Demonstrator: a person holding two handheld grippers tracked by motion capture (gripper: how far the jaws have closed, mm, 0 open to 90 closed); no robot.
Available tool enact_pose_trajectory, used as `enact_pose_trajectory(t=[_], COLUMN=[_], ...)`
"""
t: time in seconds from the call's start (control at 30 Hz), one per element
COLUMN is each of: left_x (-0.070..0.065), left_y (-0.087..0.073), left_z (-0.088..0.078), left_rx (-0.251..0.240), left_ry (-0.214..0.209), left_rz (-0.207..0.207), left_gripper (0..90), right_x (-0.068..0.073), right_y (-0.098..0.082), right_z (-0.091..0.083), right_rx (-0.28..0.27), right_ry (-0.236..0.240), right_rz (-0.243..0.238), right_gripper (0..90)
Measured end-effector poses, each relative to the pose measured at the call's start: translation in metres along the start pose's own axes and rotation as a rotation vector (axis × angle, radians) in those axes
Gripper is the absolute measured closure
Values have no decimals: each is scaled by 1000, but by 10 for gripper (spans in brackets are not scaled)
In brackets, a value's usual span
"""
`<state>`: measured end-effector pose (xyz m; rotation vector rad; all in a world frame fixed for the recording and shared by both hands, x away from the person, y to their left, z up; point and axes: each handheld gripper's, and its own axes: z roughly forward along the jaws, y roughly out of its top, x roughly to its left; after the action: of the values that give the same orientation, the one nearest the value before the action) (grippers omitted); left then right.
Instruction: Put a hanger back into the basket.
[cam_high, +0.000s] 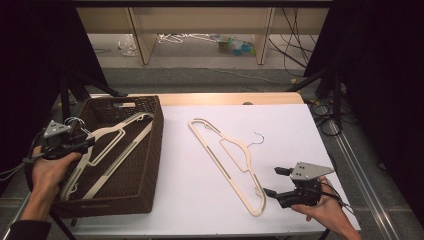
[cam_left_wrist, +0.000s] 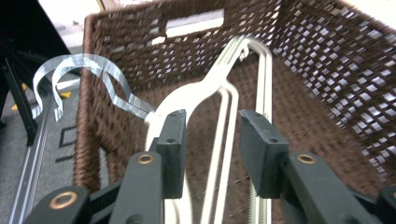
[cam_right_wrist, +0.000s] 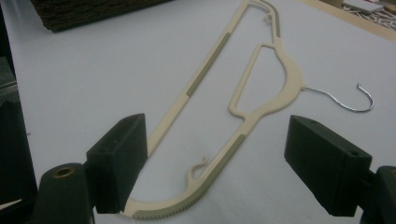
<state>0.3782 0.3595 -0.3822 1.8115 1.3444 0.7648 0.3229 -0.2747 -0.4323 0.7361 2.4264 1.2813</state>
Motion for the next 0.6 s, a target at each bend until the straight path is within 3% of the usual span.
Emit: enact_pose_trajectory(t=[0.37, 0.4, 0.47, 0.53, 0.6], left_x=[-68, -68, -80, -98, -104], left_y=[21, 21, 22, 22, 21], left_z=[-24, -24, -27, -29, -29], left_rx=[-147, -147, -168, -185, -186], left_ry=[-159, -159, -189, -241, -253], left_rz=[42, 42, 50, 30, 32], left_gripper=[447, 435, 423, 382, 372], right_x=[0, 0, 0, 0, 0], right_y=[0, 0, 0, 0, -1], right_z=[0, 0, 0, 1, 1], right_rx=[-2, -2, 0, 1, 4], right_ry=[0, 0, 0, -4, -3], right_rz=[2, 2, 1, 2, 6], right_gripper=[223, 223, 223, 223, 223])
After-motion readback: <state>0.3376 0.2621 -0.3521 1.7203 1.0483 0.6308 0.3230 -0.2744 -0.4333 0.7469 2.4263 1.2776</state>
